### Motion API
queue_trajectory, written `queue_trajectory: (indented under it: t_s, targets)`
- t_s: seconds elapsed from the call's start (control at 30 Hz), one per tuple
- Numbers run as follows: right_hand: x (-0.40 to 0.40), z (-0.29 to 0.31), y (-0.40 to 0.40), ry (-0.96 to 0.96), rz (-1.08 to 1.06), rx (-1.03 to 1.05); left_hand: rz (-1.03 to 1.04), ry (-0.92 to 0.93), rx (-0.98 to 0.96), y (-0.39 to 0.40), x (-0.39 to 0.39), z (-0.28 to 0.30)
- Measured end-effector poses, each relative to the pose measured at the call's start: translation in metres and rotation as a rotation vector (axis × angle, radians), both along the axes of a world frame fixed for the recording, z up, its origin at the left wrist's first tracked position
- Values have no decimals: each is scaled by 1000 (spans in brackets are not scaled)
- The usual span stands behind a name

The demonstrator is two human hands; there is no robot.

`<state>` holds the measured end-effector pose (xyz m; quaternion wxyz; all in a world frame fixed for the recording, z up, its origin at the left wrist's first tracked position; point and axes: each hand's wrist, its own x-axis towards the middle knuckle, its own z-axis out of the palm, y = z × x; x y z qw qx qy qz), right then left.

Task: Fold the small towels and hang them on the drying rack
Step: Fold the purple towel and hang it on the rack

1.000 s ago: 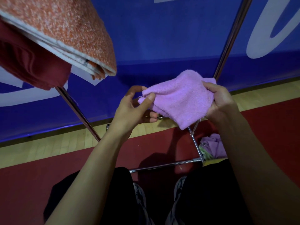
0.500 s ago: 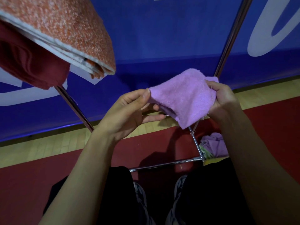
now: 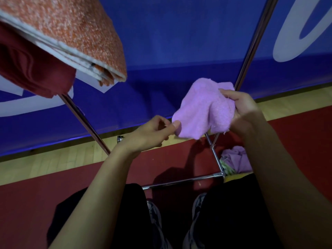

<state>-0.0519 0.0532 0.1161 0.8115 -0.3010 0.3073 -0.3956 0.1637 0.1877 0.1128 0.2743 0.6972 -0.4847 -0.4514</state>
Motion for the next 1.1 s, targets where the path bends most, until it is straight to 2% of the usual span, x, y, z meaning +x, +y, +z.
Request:
queue_trajectory:
  t_s: [0.1,0.2,0.3,0.4,0.53,0.67,0.8,0.9,1.0,1.1]
  targets:
    - [0,3,3,47,106,21,-37,216,60,-5,0,5]
    - [1,1,4,91,175,-83,-63,458,164,-13,-5,4]
    - [3,1,5,151,211,-220,64,572,101,-19,-14,-1]
    - [6,1,7,144,120,-163,206,703,23,-23,-11,-2]
    - [6,0,9,137,138,-186,209,1013,160,-28,-6,-4]
    - [8,4,17,72,250,-264,262,1025,199,-24,-27,-7]
    - [7,4,15,26,288,-313,393,1121,37,-24,-24,-3]
    - [4,1,10,64,271,-361,420,1119,-86,-24,-5,-3]
    - [2,-3,4,173,219,-363,462,938,-184,-25,9,-2]
    - [6,-7,3,288,184,-360,421,636,-210,-20,11,1]
